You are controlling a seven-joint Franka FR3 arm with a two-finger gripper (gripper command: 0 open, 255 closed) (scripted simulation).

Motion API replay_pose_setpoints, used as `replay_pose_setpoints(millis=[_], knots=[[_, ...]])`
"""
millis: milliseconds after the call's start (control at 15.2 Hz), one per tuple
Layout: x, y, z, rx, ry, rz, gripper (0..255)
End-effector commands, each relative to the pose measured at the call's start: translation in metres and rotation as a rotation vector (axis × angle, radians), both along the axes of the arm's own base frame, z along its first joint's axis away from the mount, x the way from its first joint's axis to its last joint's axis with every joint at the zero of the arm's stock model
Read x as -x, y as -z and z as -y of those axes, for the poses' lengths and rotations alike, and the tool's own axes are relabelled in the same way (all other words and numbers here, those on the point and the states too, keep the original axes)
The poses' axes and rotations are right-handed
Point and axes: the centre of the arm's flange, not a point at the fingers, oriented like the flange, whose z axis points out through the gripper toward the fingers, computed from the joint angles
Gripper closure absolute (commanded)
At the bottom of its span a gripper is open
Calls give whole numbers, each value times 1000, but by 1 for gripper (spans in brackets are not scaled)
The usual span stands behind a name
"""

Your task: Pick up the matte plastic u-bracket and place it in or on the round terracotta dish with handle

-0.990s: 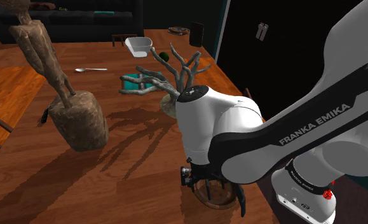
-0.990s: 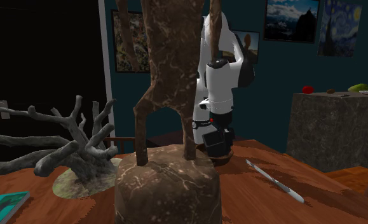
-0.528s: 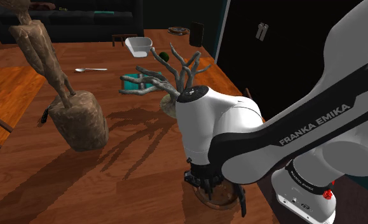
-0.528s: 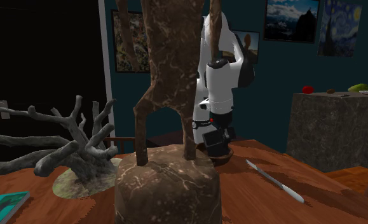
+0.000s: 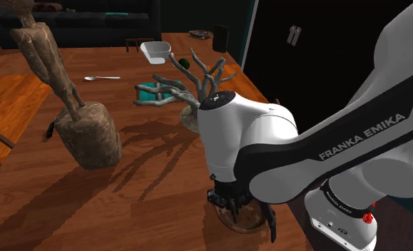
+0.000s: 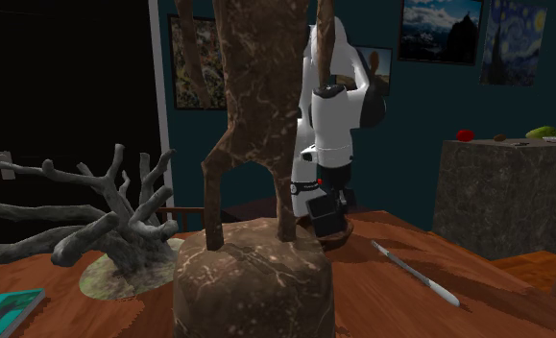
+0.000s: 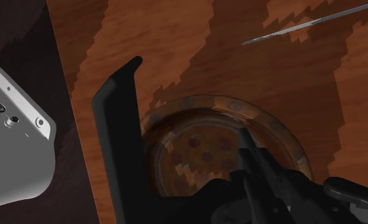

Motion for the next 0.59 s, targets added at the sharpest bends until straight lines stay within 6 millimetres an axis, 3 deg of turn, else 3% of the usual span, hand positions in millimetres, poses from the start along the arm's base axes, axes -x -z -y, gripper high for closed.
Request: replay_pose_setpoints(millis=[0, 528], knots=[[0, -10, 0, 1, 0, -1, 255], [0, -53, 0, 1, 0, -1, 255]])
